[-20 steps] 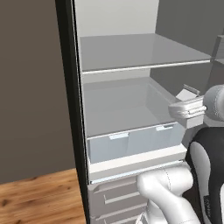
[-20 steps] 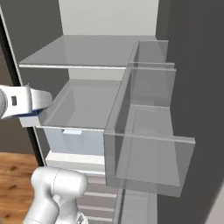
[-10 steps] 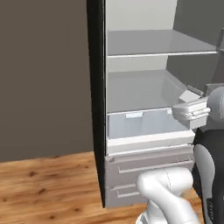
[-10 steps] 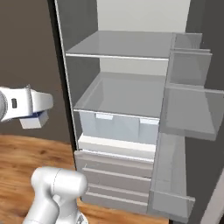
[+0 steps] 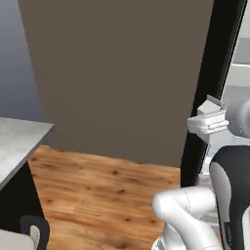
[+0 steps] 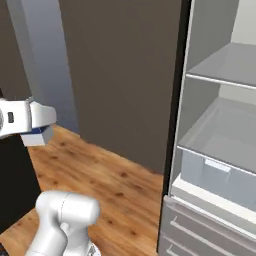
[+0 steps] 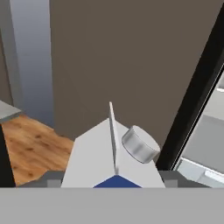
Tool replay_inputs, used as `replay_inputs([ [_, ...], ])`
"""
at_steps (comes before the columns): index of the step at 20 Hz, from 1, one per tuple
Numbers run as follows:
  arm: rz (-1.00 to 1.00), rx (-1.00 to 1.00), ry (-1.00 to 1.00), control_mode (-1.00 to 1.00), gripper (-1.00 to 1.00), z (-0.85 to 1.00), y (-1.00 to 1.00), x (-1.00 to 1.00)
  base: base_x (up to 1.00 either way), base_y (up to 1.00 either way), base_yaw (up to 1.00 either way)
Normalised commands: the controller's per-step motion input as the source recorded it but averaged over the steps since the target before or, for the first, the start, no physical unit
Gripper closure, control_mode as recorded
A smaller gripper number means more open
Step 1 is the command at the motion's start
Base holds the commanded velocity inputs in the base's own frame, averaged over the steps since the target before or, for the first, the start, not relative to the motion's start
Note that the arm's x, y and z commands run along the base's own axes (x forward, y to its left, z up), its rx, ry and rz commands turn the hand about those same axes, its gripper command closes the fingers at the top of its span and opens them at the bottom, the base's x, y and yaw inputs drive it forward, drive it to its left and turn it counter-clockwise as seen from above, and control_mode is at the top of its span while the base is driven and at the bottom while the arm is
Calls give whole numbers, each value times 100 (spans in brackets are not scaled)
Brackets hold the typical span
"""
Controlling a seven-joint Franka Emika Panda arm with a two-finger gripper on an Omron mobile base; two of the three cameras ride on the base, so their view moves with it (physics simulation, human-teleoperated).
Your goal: Take a sugar cube from the saucer and place it inside the coffee. Then, grab milk from the fridge and place it next to the coffee on the counter to sweeten the coffee.
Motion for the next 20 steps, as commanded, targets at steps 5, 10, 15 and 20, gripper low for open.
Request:
replay_inputs([
  [5, 0, 0, 0, 100, 100, 0, 0, 0, 96, 18, 49],
  [10, 0, 0, 0, 100, 100, 0, 0, 0, 100, 0, 34],
  [15, 0, 0, 0, 100, 100, 0, 0, 0, 100, 0, 22],
  [20, 0, 0, 0, 100, 100, 0, 0, 0, 100, 2, 23],
])
